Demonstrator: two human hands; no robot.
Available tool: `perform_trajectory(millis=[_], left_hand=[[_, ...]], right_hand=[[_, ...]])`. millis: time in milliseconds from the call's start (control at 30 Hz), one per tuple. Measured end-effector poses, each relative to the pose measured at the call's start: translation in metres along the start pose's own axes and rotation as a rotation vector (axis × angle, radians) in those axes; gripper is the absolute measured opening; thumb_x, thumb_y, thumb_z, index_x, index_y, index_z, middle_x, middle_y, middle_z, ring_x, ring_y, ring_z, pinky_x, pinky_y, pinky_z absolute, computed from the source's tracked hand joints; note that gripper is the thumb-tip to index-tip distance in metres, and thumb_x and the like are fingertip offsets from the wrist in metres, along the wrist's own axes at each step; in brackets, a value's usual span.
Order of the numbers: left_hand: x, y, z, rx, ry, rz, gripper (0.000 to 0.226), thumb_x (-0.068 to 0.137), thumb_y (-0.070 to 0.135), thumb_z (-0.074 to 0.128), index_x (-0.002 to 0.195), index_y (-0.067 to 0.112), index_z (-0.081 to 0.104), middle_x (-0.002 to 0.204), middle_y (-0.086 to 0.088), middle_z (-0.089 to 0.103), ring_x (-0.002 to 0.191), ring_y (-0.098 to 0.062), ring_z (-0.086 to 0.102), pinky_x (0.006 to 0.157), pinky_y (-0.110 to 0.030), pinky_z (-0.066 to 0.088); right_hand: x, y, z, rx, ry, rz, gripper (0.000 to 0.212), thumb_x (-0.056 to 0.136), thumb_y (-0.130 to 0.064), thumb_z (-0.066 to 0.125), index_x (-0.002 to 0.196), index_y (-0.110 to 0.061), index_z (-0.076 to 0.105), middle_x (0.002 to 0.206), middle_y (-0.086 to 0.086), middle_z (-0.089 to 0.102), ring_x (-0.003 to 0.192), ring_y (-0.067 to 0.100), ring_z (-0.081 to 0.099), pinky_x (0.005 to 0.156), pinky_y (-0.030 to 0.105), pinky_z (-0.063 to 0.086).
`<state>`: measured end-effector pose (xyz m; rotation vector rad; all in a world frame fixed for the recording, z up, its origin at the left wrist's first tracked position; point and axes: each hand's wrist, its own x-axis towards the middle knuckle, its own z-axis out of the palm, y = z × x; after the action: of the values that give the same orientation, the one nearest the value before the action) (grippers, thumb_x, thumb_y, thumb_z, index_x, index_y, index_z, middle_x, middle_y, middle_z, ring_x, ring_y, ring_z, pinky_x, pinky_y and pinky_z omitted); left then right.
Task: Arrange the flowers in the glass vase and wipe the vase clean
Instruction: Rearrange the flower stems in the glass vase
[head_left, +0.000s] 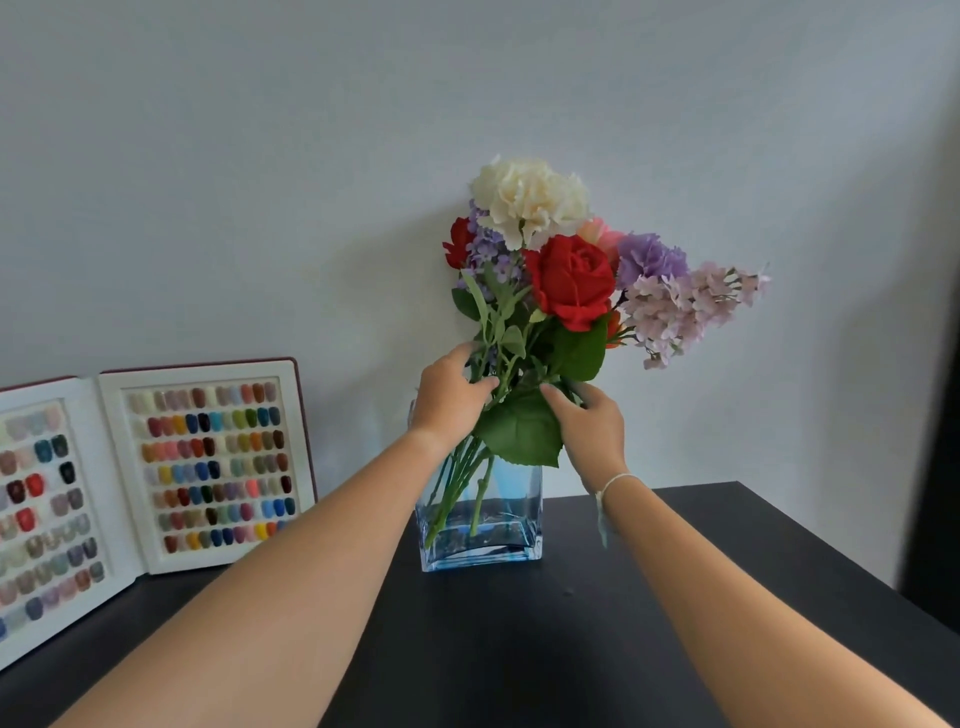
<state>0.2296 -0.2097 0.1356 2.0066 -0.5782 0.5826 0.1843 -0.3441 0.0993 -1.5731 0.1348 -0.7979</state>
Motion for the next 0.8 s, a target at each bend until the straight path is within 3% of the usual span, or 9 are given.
perform_trajectory(millis=[100,200,333,467,600,800], left_hand=[[0.005,-0.003,0.003,-0.064,0.043,0.03,0.024,0.085,0.017,0.061,0.109,0.021,0.064,0.119,-0.008,0.065,0.091,-0.009,0.057,0.089,-0.028,0.044],[0.006,-0.003,-0.001,-0.22,0.036,0.03,0.024,0.082,0.016,0.065,0.106,0.017,0.067,0.118,-0.006,0.064,0.104,-0.017,0.061,0.091,-0.037,0.05],[0.001,-0.01,-0.012,-0.348,-0.015,0.032,0.02,0.079,0.016,0.069,0.093,0.03,0.067,0.106,-0.006,0.067,0.075,-0.008,0.066,0.067,-0.018,0.055],[0.0,-0.018,-0.027,-0.323,0.006,-0.014,0.017,0.08,0.017,0.068,0.092,0.03,0.069,0.092,-0.008,0.072,0.082,-0.021,0.068,0.079,-0.033,0.056],[0.006,-0.026,-0.042,-0.288,0.097,-0.046,0.023,0.081,0.017,0.066,0.104,0.013,0.068,0.089,-0.005,0.069,0.075,-0.019,0.061,0.077,-0.037,0.056],[0.01,-0.034,-0.05,-0.424,0.201,-0.173,0.026,0.083,0.014,0.064,0.108,0.006,0.066,0.083,-0.004,0.063,0.063,-0.018,0.056,0.075,-0.034,0.057]], right_hand=[[0.009,0.001,0.007,0.016,0.025,0.014,0.029,0.081,-0.03,0.064,0.104,-0.013,0.065,0.108,0.008,0.064,0.093,0.023,0.06,0.089,0.039,0.051],[0.015,0.001,0.011,0.024,0.055,0.033,0.031,0.078,-0.031,0.068,0.103,-0.011,0.067,0.104,0.007,0.063,0.094,0.025,0.06,0.091,0.042,0.05],[0.018,0.003,0.013,0.057,0.088,0.037,0.017,0.078,-0.027,0.069,0.091,-0.018,0.07,0.094,0.004,0.062,0.093,0.026,0.059,0.091,0.042,0.049],[0.02,0.001,0.016,0.098,0.077,0.049,0.018,0.078,-0.024,0.068,0.095,-0.016,0.07,0.091,0.002,0.062,0.091,0.025,0.059,0.09,0.038,0.049],[0.027,-0.004,0.017,0.067,0.041,0.021,0.023,0.08,-0.022,0.067,0.1,-0.011,0.07,0.09,0.002,0.063,0.089,0.023,0.059,0.086,0.032,0.047],[0.033,-0.007,0.017,0.036,-0.031,0.036,0.025,0.081,-0.022,0.066,0.103,-0.01,0.069,0.095,0.005,0.066,0.093,0.025,0.062,0.09,0.037,0.05]])
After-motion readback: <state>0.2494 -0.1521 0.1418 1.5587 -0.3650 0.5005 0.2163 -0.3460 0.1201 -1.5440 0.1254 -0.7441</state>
